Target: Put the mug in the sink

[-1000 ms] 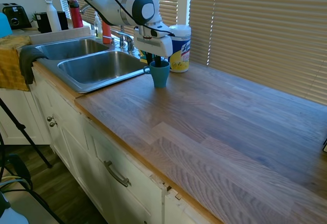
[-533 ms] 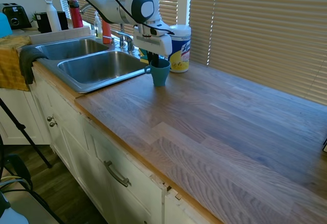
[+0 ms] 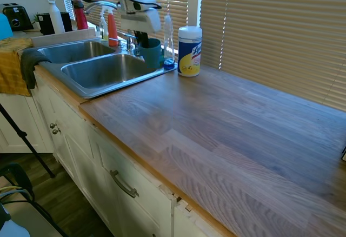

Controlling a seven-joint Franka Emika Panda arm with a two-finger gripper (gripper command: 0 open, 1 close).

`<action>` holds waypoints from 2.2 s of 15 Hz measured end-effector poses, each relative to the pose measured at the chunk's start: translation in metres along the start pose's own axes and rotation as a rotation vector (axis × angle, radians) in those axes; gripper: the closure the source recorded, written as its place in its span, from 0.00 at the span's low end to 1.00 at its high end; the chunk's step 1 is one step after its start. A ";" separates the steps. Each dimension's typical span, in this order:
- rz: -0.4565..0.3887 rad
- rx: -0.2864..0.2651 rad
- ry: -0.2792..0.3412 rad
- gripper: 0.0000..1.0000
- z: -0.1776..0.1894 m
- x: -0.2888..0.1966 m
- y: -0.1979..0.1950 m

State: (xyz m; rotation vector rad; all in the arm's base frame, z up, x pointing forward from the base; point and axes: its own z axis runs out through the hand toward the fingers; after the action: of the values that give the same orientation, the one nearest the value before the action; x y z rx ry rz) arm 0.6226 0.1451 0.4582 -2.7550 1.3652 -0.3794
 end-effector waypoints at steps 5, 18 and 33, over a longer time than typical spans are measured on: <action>-0.076 0.021 -0.021 1.00 0.009 -0.056 -0.058; -0.194 -0.066 -0.055 1.00 0.167 -0.138 -0.136; -0.177 -0.181 -0.104 0.00 0.281 -0.137 -0.151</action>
State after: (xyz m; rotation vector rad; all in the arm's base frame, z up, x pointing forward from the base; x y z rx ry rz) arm 0.7271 0.3264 0.1805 -3.0051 1.1918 -0.1209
